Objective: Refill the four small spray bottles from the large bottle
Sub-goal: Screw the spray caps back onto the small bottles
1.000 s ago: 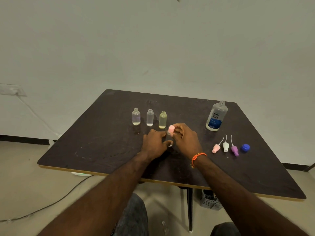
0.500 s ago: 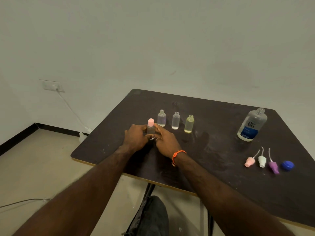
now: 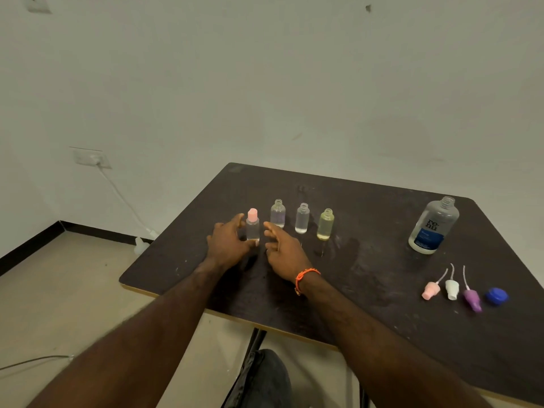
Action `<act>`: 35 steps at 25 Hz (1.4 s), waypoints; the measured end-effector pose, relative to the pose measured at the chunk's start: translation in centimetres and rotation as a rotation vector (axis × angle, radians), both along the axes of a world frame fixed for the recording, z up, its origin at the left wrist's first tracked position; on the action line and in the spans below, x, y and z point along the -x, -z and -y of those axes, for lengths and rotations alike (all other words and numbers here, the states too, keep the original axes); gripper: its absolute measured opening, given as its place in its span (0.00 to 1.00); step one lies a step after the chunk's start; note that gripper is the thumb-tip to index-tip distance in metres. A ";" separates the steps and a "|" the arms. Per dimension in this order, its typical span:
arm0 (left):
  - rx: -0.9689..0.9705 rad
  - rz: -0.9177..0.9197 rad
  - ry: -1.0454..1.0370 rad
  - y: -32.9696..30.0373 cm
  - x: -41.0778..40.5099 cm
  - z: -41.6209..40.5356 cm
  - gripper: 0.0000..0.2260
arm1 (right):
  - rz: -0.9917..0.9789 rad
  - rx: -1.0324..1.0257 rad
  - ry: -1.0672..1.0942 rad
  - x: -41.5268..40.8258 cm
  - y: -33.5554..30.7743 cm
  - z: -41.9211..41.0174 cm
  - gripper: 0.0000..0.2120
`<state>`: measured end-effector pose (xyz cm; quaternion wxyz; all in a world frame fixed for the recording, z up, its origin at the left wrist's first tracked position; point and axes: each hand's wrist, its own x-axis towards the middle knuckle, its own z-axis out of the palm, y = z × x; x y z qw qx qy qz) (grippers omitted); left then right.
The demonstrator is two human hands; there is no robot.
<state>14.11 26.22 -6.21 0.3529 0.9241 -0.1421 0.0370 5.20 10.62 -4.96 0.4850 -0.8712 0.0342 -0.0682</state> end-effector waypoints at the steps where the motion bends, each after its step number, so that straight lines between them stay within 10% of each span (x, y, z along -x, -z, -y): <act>1: -0.012 0.026 -0.016 -0.1 0.4 -0.2 0.36 | 0.035 0.017 0.033 0.6 0.0 0.5 0.30; 10: -0.078 0.509 0.158 -4.9 4.6 5.0 0.26 | 0.131 0.193 0.389 4.7 -1.4 6.8 0.13; 23: 0.108 0.037 0.178 -0.6 4.8 17.4 0.08 | -0.079 0.121 0.278 0.8 -2.2 14.8 0.31; 35: 0.141 0.104 0.390 0.5 7.7 16.9 0.22 | 0.024 0.172 0.313 7.1 -1.9 14.7 0.21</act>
